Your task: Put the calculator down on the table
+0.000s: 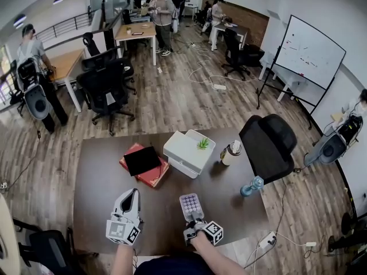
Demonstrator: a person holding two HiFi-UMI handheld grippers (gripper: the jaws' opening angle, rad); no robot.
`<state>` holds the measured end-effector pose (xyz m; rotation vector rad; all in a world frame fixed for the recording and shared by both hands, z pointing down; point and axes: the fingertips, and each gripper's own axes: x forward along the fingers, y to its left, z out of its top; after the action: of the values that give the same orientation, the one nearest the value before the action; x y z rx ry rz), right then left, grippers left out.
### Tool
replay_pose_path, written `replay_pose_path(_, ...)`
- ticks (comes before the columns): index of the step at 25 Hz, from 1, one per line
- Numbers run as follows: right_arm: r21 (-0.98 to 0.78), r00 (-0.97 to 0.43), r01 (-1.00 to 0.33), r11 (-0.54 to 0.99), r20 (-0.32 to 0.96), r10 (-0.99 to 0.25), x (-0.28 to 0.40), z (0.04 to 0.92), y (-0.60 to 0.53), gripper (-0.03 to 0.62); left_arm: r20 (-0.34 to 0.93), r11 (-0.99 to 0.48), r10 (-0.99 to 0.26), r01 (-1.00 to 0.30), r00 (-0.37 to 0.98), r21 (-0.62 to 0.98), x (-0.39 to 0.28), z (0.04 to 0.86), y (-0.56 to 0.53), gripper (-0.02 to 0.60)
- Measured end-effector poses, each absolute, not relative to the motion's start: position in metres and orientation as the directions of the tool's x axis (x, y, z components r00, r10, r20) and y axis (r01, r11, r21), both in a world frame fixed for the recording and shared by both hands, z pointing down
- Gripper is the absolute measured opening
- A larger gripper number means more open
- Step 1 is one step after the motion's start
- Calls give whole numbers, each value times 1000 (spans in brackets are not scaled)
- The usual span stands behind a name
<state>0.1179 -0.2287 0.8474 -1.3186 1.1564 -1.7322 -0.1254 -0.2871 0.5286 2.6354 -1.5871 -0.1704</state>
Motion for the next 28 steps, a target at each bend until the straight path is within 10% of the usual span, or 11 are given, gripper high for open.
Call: replay_pose_path(28, -905, -273, -48, -423, 419, -866, 111, 900, -341, 117, -32, -460, -888, -881, 459, 112, -117, 532, -287, -3)
